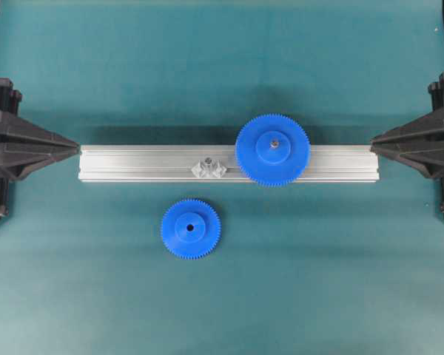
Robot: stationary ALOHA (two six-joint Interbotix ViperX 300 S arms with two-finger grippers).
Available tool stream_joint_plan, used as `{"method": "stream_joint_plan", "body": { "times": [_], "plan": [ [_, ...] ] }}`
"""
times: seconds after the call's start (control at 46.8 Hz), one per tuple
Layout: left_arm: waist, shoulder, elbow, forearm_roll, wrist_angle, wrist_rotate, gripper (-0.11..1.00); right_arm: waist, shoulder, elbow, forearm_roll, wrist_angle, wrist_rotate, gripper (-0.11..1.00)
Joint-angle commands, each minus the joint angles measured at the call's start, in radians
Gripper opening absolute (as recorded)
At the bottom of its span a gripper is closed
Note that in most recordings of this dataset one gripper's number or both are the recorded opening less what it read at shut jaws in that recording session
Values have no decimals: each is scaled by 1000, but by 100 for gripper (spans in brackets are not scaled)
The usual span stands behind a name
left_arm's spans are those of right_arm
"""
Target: Find the location of the shaft and insert the small gear.
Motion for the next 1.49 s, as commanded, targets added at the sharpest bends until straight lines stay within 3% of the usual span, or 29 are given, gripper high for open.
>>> {"method": "stream_joint_plan", "body": {
  "times": [0.0,0.085,0.192,0.32,0.662,1.025,1.239,1.473],
  "plan": [
    [-2,9,37,9,-25,-8,11,0,12,12,3,-20,-3,16],
    [-6,5,32,11,-26,-9,5,0,2,31,9,-41,5,22],
    [-6,0,23,11,-17,-8,-1,0,-11,46,18,-51,26,7],
    [-8,9,18,11,5,-17,-1,-2,-6,49,18,-41,40,0],
    [-23,112,-63,11,94,-23,-1,0,35,11,25,71,46,0],
    [-94,278,-173,11,187,-25,-1,-2,118,-58,26,249,46,0],
    [-94,339,-230,11,298,-26,-1,-12,132,-67,26,285,58,0],
    [-94,402,-281,11,336,-26,-1,-35,130,-69,26,325,80,0]
  ]
}}
